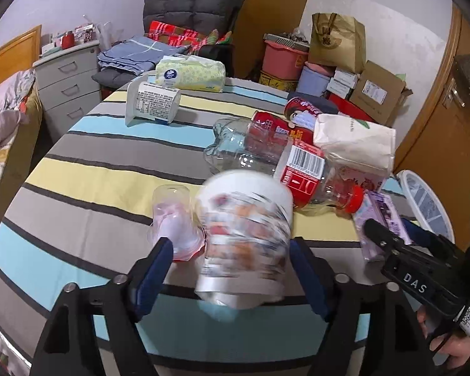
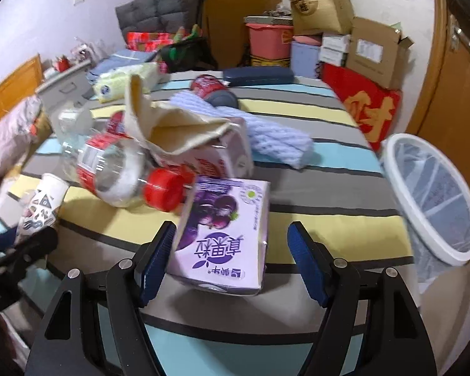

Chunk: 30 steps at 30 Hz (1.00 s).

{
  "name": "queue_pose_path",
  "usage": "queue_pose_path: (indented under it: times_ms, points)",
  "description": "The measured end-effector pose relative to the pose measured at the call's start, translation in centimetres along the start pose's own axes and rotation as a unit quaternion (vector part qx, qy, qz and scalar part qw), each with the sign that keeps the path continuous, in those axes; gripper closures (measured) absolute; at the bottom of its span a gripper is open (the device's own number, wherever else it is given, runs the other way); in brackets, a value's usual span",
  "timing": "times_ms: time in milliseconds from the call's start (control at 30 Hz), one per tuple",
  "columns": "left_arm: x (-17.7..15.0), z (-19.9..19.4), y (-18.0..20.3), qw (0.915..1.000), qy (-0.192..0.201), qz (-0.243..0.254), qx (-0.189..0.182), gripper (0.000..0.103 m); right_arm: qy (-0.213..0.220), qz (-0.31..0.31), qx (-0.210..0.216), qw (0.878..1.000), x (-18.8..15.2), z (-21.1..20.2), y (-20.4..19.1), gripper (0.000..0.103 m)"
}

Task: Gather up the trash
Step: 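Carry the paper cup and juice carton with both grippers over the white bin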

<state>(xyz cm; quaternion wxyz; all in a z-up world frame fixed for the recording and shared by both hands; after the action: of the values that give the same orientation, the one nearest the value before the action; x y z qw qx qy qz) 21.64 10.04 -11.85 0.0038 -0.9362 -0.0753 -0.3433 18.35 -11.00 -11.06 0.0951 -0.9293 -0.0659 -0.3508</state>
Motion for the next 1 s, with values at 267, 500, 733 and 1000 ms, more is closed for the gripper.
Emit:
queue_pose_path:
  times_ms: [267, 500, 733, 1000]
  points:
    - [-0.2, 1.4, 0.4, 0.9998, -0.019, 0.009, 0.005, 0.026, -0.001, 0.022, 0.016, 1.0, 0.0, 0.2, 0.5, 0.046]
    - [-0.4, 1.7, 0.8, 0.9996, -0.021, 0.012, 0.011, 0.031, 0.008, 0.017, 0.03, 0.999, 0.0, -0.1, 0.3, 0.047]
    - [-0.5, 0.8, 1.9, 0.9996, -0.019, 0.02, -0.01, 0.051, 0.014, 0.011, 0.034, 0.999, -0.2, -0.7, 0.5, 0.047]
    - [0.1, -2.5, 3.1, 0.9994, 0.012, 0.019, -0.028, 0.051, 0.034, 0.021, 0.052, 0.998, 0.4, -2.1, 1.2, 0.047]
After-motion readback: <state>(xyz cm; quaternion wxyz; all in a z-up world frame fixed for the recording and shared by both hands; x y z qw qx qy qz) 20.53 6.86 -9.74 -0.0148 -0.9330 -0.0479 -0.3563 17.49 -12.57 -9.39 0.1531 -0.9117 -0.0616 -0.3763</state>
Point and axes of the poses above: each gripper's, at about its wrist camera, not at the fingertips, and z roughly the way its jaws point, y to its right, x to its top, the point moved 9 cm from there along z, roughly the way its jaws point, and after that the axes turned 12 degrees about x, right-handed, at the moved point
